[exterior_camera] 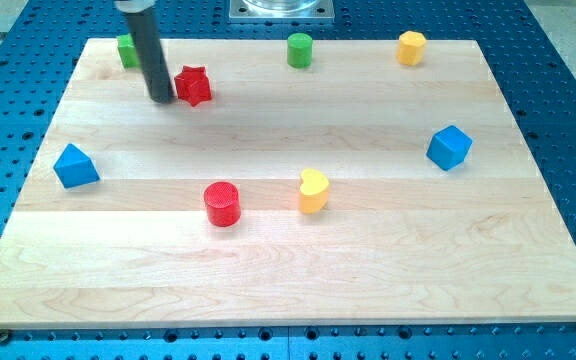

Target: Push the red star into the cube

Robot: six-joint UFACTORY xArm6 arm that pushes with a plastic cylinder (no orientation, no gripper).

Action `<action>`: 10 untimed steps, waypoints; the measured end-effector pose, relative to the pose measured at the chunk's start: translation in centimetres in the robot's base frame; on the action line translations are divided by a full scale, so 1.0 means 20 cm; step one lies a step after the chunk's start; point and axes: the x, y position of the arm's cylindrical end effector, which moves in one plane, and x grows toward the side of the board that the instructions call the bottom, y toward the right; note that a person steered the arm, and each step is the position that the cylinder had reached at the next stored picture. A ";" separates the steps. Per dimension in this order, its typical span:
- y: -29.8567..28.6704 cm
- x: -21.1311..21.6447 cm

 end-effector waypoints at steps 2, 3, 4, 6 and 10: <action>0.27 0.30; 0.12 0.54; 0.16 0.69; 0.16 0.43; 1.46 0.57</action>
